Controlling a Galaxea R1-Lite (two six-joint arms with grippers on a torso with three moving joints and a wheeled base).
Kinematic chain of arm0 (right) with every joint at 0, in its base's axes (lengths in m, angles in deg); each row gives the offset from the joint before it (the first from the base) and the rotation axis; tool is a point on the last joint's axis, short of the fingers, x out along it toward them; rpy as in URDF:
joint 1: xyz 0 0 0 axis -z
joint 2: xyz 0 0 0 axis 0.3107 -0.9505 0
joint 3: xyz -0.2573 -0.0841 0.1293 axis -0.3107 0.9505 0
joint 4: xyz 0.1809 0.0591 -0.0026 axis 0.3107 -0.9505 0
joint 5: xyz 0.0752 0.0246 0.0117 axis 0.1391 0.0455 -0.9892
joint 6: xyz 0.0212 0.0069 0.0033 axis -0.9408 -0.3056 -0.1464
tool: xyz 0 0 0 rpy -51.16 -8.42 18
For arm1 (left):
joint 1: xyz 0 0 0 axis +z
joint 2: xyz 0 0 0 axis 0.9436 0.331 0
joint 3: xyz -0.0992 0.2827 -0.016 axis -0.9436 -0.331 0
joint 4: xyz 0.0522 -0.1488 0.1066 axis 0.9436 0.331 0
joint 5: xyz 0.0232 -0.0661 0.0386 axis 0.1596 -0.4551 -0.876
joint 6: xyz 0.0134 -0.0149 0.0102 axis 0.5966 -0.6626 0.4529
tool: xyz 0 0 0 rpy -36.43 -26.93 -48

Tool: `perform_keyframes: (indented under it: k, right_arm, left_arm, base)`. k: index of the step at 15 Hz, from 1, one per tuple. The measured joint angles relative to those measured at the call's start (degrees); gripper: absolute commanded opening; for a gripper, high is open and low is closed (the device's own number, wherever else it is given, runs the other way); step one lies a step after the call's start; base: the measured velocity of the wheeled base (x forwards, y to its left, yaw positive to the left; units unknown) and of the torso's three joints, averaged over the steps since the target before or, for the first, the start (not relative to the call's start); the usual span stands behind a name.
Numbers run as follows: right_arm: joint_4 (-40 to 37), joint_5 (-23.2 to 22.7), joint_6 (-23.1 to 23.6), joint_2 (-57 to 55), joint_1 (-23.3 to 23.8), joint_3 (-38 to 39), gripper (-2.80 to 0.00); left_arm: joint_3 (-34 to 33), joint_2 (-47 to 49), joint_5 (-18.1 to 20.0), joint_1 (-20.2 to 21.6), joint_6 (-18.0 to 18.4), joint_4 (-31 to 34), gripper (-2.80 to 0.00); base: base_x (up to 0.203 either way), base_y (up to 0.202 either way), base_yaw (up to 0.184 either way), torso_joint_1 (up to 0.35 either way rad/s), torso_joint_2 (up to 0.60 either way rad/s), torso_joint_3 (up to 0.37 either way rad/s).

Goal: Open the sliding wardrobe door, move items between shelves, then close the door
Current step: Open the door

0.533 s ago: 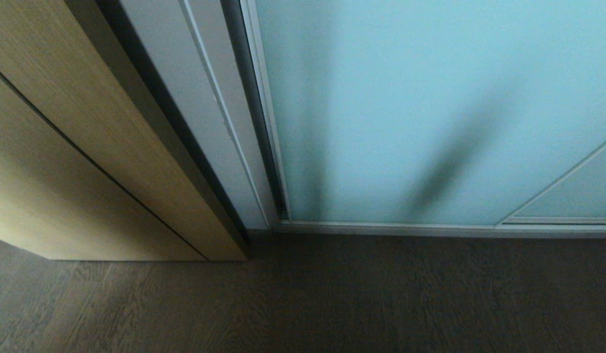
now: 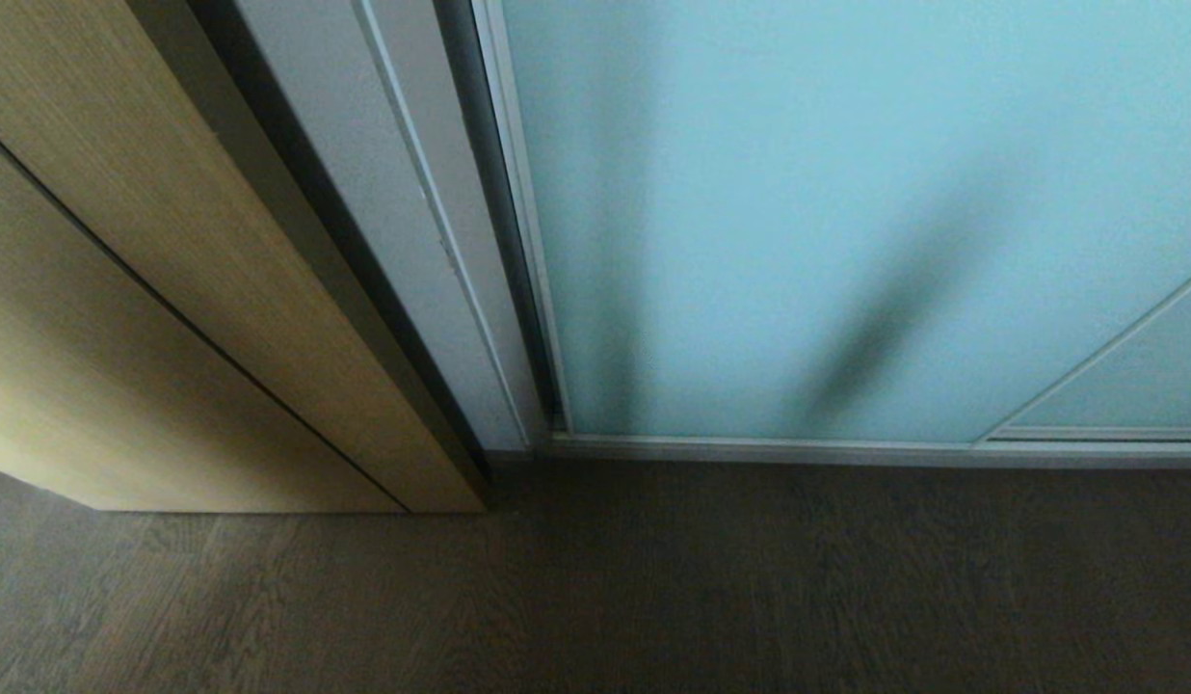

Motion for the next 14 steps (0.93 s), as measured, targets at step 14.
perform_keyframes:
  k: [14]
  right_arm:
    - [0.0,0.0,0.0,0.0,0.0,0.0,-2.8]
  left_arm:
    - [48.8,26.9,24.9,0.1,-6.9,5.2,-2.8]
  base:
    - [0.0,0.0,0.0,0.0,0.0,0.0]
